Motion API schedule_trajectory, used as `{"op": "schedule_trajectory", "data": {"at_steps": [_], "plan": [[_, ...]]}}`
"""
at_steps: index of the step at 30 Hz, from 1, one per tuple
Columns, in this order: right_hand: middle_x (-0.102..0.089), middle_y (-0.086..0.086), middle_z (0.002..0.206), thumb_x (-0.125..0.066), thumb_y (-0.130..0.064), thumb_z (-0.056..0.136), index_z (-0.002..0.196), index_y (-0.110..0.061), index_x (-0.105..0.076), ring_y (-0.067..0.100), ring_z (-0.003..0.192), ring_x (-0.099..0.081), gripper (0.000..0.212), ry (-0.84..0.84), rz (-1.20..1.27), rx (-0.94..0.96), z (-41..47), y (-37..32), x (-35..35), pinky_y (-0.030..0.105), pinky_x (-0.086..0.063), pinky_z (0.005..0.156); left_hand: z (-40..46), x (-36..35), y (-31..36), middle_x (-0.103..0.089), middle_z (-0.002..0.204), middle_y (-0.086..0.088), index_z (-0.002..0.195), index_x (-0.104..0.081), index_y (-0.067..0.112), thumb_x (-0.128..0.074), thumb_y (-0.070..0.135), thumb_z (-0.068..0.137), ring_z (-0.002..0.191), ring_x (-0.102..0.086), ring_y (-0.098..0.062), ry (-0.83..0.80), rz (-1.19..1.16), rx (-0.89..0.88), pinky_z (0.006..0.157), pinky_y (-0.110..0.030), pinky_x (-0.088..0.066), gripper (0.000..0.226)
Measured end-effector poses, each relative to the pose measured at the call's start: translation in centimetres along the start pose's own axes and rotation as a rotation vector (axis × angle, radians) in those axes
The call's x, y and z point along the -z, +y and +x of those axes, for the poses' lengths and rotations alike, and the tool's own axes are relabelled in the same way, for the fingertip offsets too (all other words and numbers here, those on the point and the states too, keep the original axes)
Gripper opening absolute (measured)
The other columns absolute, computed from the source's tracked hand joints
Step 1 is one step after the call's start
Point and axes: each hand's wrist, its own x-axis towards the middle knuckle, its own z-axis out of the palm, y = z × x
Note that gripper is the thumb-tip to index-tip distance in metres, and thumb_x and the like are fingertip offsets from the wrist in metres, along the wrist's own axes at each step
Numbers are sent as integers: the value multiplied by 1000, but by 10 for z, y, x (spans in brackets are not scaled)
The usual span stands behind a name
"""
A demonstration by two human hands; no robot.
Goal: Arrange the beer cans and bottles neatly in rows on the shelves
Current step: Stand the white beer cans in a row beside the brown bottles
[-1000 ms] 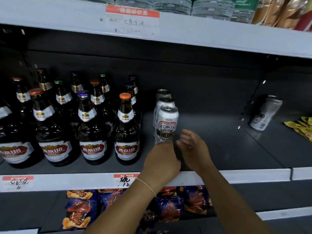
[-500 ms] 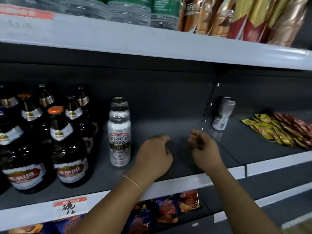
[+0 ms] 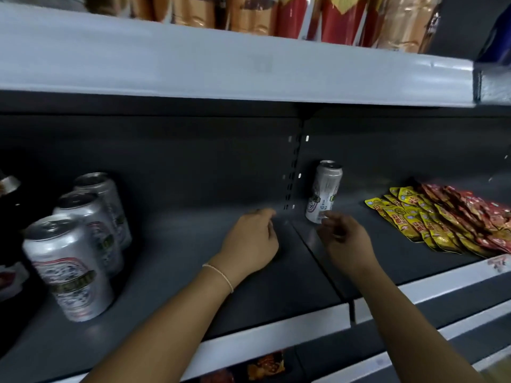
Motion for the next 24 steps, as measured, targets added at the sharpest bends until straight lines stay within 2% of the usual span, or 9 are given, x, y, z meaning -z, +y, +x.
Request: {"op": "schedule_trajectory", "data": {"at_steps": [5, 8, 11, 13, 15, 17, 19, 21, 24], "plan": [[-67, -1, 90, -70, -16, 89, 115, -10, -65, 19, 85, -65, 27, -50, -64, -56, 45, 26, 11, 20, -45, 78, 34, -24, 10, -60, 113, -13, 126, -53, 14, -40, 13, 96, 104, -57, -27, -21, 53, -3, 89, -40, -49, 33], [-62, -8, 76, -68, -22, 90, 94, -18, -65, 16, 78, -59, 6, -77, -169, -74, 72, 34, 12, 22, -36, 62, 46, -35, 12, -61, 114, -15, 126, -52, 10, -42, 11, 95, 104, -57, -29, -26, 61, -5, 89, -41, -49, 33], [-59, -10, 68, -67, -23, 87, 75, -24, -56, 18, 70, -59, 16, -72, -212, -91, 98, 35, 4, 25, -34, 57, 54, -43, 9, -62, 114, -15, 125, -52, 10, -44, 11, 93, 104, -58, -30, -19, 66, 10, 89, -42, -50, 33], [-66, -4, 81, -69, -35, 81, 90, -20, -62, 20, 78, -65, 19, -72, -196, -108, 111, 37, -5, 20, -35, 53, 57, -46, 7, -61, 116, -14, 128, -50, 13, -43, 11, 93, 106, -58, -29, -19, 67, 24, 90, -41, -50, 35], [-69, 1, 96, -70, -51, 69, 105, -16, -62, 21, 88, -67, 51, -76, -156, -144, 123, 42, -16, 21, -42, 57, 60, -47, 5, -61, 116, -13, 132, -48, 15, -43, 10, 94, 106, -59, -28, -7, 52, 28, 90, -40, -50, 39], [-66, 6, 104, -70, -61, 56, 106, -12, -60, 25, 96, -65, 70, -28, -119, -156, 129, 40, -25, 31, -53, 70, 61, -47, 5, -62, 116, -12, 135, -47, 15, -42, 7, 94, 106, -58, -25, 12, 27, 19, 91, -35, -49, 42], [-61, 12, 114, -78, -59, 56, 111, -7, -57, 29, 104, -61, 79, 30, -108, -166, 126, 30, -30, 42, -56, 82, 60, -46, 5, -63, 116, -11, 135, -47, 12, -42, 4, 93, 107, -58, -23, 32, 2, 8, 92, -31, -47, 43], [-52, 16, 125, -86, -47, 64, 120, -3, -52, 32, 112, -55, 79, 61, -99, -196, 126, 25, -34, 43, -53, 89, 59, -46, 3, -63, 116, -12, 136, -46, 12, -42, 4, 93, 108, -58, -23, 45, -15, 11, 93, -32, -47, 44], [-56, 14, 121, -85, -48, 63, 117, -4, -55, 30, 108, -57, 76, 70, -89, -194, 128, 26, -35, 37, -49, 82, 57, -44, -4, -62, 120, -12, 139, -43, 13, -43, 6, 93, 111, -58, -22, 47, -14, 27, 96, -31, -47, 47]]}}
